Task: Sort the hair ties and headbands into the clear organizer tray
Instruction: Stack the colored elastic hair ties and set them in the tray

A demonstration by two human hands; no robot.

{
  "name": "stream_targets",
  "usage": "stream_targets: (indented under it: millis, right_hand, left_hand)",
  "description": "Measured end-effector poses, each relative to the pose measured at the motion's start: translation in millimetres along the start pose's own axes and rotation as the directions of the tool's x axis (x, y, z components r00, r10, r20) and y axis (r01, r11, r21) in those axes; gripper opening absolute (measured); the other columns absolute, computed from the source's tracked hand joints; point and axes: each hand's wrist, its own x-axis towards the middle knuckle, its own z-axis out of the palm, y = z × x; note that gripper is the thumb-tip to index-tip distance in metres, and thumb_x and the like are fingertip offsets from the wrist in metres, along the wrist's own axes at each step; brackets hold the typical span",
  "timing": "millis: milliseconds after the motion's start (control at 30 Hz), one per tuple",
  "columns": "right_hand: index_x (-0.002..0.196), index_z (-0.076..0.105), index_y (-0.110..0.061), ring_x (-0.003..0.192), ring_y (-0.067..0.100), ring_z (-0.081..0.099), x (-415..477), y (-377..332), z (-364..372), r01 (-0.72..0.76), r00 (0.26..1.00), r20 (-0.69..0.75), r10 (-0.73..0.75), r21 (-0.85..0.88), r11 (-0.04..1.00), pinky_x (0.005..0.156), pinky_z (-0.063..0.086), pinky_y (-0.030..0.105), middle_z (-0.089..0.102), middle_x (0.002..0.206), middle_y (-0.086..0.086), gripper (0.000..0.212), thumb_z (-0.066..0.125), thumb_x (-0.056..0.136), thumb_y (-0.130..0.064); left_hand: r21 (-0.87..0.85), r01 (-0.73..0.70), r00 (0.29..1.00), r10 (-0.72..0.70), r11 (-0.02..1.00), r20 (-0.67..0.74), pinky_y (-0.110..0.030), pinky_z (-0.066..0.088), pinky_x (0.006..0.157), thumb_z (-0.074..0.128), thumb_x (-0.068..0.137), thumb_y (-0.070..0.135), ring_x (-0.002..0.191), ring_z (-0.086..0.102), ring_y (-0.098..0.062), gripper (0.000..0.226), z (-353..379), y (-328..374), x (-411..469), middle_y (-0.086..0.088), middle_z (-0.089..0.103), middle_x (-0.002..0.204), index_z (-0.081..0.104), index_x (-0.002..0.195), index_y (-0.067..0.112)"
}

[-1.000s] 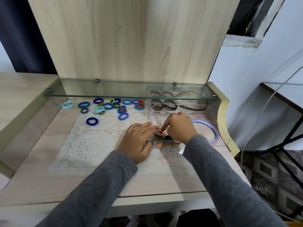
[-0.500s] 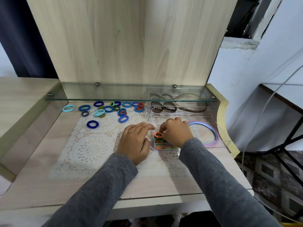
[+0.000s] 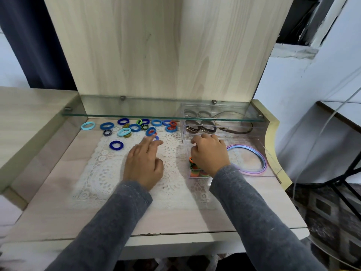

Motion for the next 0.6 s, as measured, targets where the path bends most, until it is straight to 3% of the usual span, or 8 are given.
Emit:
stream_targets:
  millis: [100, 167, 367, 500, 600]
  right_hand:
    - [0.117, 0.059, -0.014, 0.109, 0.027, 0.050, 1.0, -20.1, 2.0, 0.018, 0.995, -0.095, -0.017, 0.016, 1.000, 0.090, 0.040, 0.040, 0.060, 0.116, 0.005, 0.033, 0.042, 0.091, -0.025]
    - [0.115, 0.059, -0.012, 0.107, 0.026, 0.051, 2.8, -35.4, 3.8, 0.044, 0.991, -0.130, -0.036, 0.055, 0.998, 0.090, 0.043, 0.039, 0.060, 0.114, 0.006, 0.032, 0.042, 0.092, -0.026]
    - [0.111, 0.060, -0.005, 0.101, 0.026, 0.055, 4.1, -75.4, 31.7, 0.102, 0.995, -0.043, -0.094, 0.236, 0.966, 0.084, 0.048, 0.037, 0.058, 0.112, 0.011, 0.031, 0.042, 0.095, -0.024]
    - [0.138, 0.040, 0.000, 0.131, 0.029, 0.039, 10.1, -87.9, 55.5, 0.044, 0.988, 0.134, -0.080, 0.253, 0.966, 0.107, 0.034, 0.037, 0.041, 0.143, 0.017, 0.045, 0.036, 0.099, -0.022]
    - [0.148, 0.022, 0.001, 0.143, 0.029, 0.020, 20.5, -92.8, 69.1, 0.015, 0.985, 0.166, -0.053, 0.225, 0.974, 0.118, 0.019, 0.038, 0.021, 0.156, 0.018, 0.053, 0.032, 0.099, -0.016]
  left_hand:
    - [0.107, 0.145, 0.982, -0.156, 0.984, 0.105, -0.043, 0.017, 0.120, 0.047, 0.090, 0.024, 0.148, 0.014, -0.023, 0.059, -3.3, -14.2, 2.4, -0.006, 0.018, 0.160, 0.033, 0.147, 0.021]
    - [0.151, 0.195, 0.969, -0.214, 0.969, 0.125, -0.044, 0.016, 0.120, 0.046, 0.089, 0.028, 0.149, 0.010, -0.024, 0.060, -4.7, -22.6, 2.1, -0.006, 0.014, 0.161, 0.031, 0.148, 0.021]
    - [0.250, 0.351, 0.879, -0.410, 0.902, 0.244, -0.050, 0.004, 0.119, 0.026, 0.098, 0.045, 0.149, -0.004, -0.023, 0.064, -0.3, -36.6, 5.2, -0.004, -0.006, 0.163, 0.008, 0.154, 0.020]
    - [0.325, 0.363, 0.849, -0.454, 0.873, 0.272, -0.048, 0.002, 0.119, 0.020, 0.099, 0.050, 0.149, -0.007, -0.023, 0.067, 1.0, -43.5, 10.0, -0.004, -0.009, 0.162, 0.001, 0.155, 0.018]
    - [0.367, 0.385, 0.823, -0.495, 0.847, 0.278, -0.051, 0.002, 0.119, 0.018, 0.099, 0.052, 0.149, -0.007, -0.024, 0.067, -1.4, -48.8, 15.3, -0.003, -0.009, 0.162, -0.001, 0.155, 0.020]
